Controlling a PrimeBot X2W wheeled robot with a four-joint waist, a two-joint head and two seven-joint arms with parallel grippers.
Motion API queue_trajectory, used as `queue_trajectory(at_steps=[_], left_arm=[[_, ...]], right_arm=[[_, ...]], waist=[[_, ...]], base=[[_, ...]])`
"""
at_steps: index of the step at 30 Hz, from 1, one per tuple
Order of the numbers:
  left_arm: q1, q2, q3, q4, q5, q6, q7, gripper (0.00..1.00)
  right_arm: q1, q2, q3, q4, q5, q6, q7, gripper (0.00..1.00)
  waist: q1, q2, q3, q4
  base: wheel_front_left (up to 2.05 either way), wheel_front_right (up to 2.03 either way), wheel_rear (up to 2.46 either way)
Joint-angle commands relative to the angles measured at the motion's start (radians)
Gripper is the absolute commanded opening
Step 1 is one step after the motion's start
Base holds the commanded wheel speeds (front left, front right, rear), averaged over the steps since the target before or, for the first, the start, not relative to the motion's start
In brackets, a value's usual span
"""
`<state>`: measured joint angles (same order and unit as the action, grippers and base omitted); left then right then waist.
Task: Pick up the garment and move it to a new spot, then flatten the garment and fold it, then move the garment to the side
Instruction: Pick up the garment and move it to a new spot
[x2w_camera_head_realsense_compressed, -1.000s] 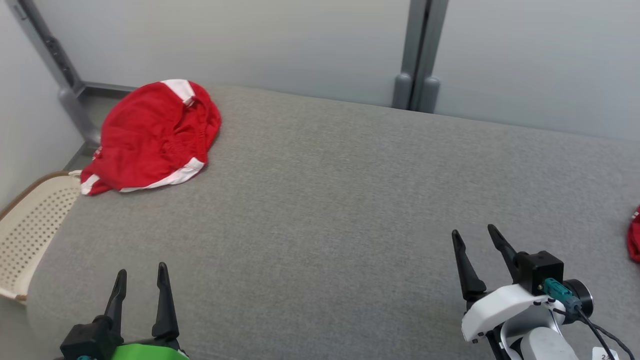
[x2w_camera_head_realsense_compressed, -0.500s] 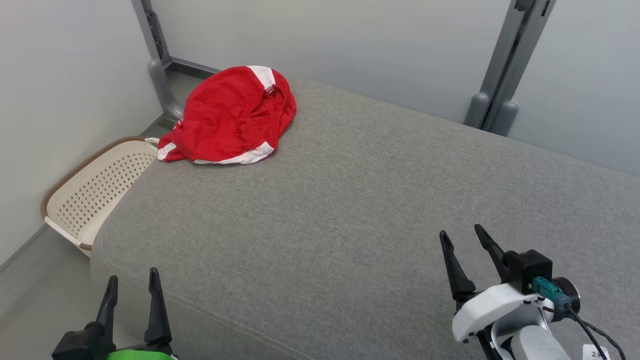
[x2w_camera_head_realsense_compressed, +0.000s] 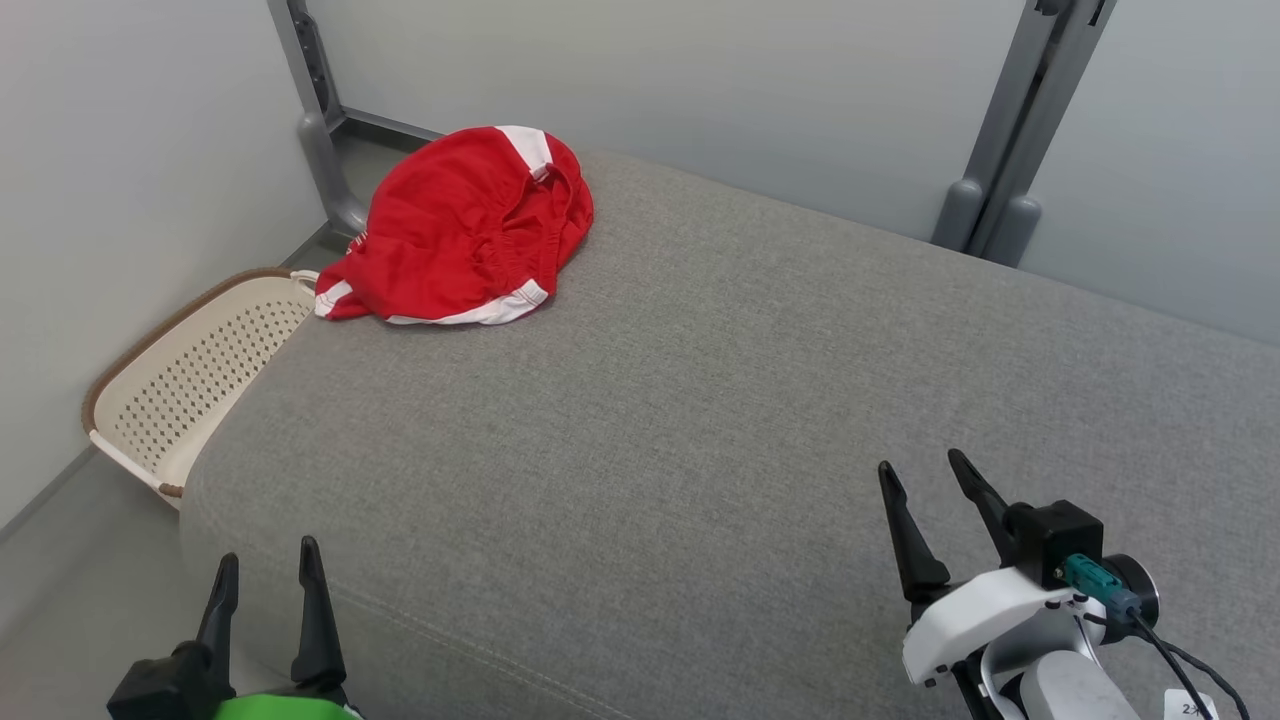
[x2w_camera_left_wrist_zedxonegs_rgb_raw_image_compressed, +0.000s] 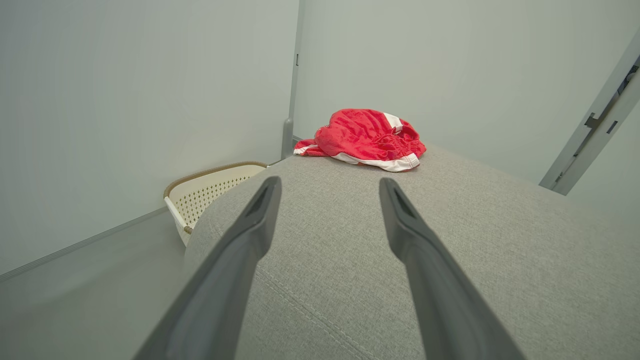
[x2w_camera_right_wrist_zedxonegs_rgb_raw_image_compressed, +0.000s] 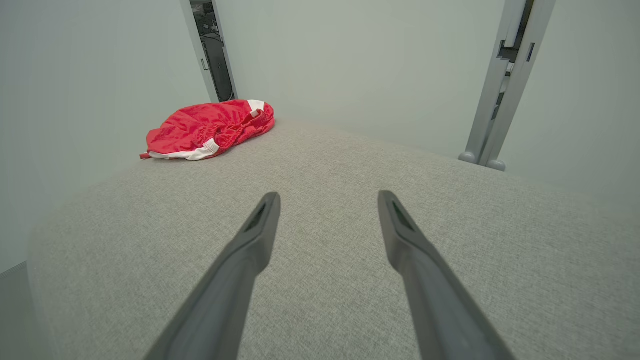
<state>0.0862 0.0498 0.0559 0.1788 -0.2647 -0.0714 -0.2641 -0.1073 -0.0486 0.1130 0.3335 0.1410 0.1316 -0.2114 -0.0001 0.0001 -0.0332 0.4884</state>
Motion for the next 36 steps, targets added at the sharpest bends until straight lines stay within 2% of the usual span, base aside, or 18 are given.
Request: queue_trajectory(at_steps=[1,7,14,18,25,31,36], left_arm=[[-0.033,0.002,-0.004,0.008,-0.013,0.001,0.0,1.0],[-0.189,0.009,0.018,0.163,-0.021,0.023,0.007,1.0],[-0.474,0.049,0.095,0.41,-0.11,0.053,0.105,1.0],[-0.602,0.096,0.151,0.52,-0.172,0.057,0.134,1.0],[-0.772,0.192,0.188,0.63,-0.202,0.093,0.219,1.0],[-0.884,0.237,0.195,0.689,-0.216,0.134,0.319,1.0],[-0.954,0.273,0.198,0.703,-0.218,0.165,0.361,1.0]], right_arm=[[-0.005,-0.003,0.004,-0.006,0.005,-0.002,0.003,1.0],[-0.029,-0.003,0.014,-0.035,-0.029,-0.002,0.033,1.0],[-0.08,-0.036,0.081,-0.093,-0.055,-0.002,0.087,1.0],[-0.11,-0.054,0.122,-0.143,-0.046,-0.002,0.11,1.0],[-0.163,-0.093,0.157,-0.257,-0.042,-0.002,0.137,1.0],[-0.178,-0.115,0.153,-0.366,-0.053,-0.002,0.162,1.0],[-0.171,-0.128,0.139,-0.442,-0.064,-0.002,0.178,1.0]], waist=[[0.0001,-0.0001,0.014,-0.012],[0.0001,-0.0001,0.068,-0.068],[0.0001,-0.0001,0.181,-0.203],[0.0001,-0.0001,0.252,-0.304],[0.0001,-0.0001,0.405,-0.446],[0.0001,-0.0001,0.528,-0.498],[0.0001,-0.0001,0.611,-0.515]], base=[[0.0,0.0,0.0],[0.0,0.0,0.0],[0.0,0.0,0.0],[0.0,0.0,0.0],[0.0,0.0,0.0],[0.0,0.0,0.0],[0.0,0.0,0.0]])
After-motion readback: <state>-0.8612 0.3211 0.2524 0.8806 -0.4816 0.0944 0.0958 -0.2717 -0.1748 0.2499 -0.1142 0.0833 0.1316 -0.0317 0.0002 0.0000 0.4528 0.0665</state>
